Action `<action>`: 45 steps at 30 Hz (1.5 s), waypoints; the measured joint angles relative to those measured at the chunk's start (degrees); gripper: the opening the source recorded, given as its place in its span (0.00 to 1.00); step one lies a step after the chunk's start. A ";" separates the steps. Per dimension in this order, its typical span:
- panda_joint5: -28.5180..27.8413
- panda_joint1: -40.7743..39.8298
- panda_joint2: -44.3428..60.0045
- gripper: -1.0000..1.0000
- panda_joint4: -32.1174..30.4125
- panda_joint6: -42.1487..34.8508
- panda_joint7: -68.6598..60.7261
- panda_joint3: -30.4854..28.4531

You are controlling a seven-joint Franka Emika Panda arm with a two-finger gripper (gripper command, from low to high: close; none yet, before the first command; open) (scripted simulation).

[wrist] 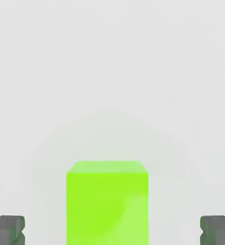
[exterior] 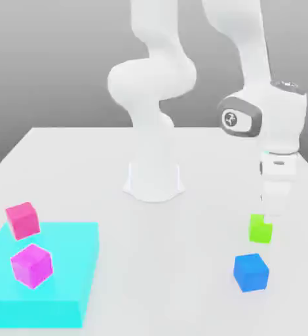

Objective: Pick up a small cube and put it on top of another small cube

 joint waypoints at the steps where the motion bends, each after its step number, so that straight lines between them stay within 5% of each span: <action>1: -1.31 1.38 1.72 0.50 0.32 1.40 0.91 -1.72; 5: -4.31 6.86 8.66 0.50 1.48 7.05 3.42 -7.80; 6: -4.46 7.61 9.74 0.00 1.63 7.94 3.63 -8.55; 14: -4.55 6.96 8.51 0.00 1.48 6.88 3.58 -7.95; 22: 5.19 4.19 -4.76 0.00 -1.10 -3.81 -3.49 -2.36; 39: 5.72 -7.22 -6.99 0.00 10.68 -17.97 -34.84 -11.46; 45: 6.58 -8.38 2.07 0.00 12.32 -10.55 -38.61 -11.34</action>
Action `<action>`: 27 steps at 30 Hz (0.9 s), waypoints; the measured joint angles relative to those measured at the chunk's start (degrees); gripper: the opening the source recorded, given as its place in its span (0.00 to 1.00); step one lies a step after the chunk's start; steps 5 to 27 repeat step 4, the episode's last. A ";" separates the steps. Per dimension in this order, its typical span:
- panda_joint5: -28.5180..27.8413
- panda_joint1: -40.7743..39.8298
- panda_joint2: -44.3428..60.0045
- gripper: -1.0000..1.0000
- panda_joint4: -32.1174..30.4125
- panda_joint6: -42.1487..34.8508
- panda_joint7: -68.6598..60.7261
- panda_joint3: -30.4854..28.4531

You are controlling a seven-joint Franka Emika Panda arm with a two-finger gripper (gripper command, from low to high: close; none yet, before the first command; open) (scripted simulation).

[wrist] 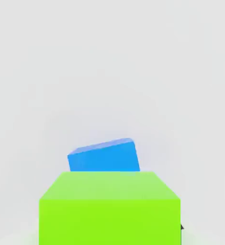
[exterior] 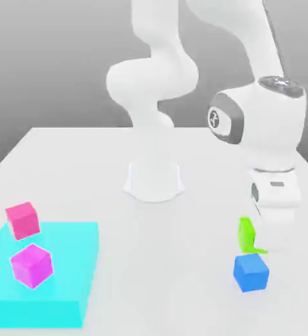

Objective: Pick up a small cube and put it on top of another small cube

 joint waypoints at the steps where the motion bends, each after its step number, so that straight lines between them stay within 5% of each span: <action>1: 0.11 -0.07 1.73 1.00 0.08 1.64 -0.10 0.12; 27: 0.11 -0.07 1.73 1.00 0.08 1.64 -0.10 0.12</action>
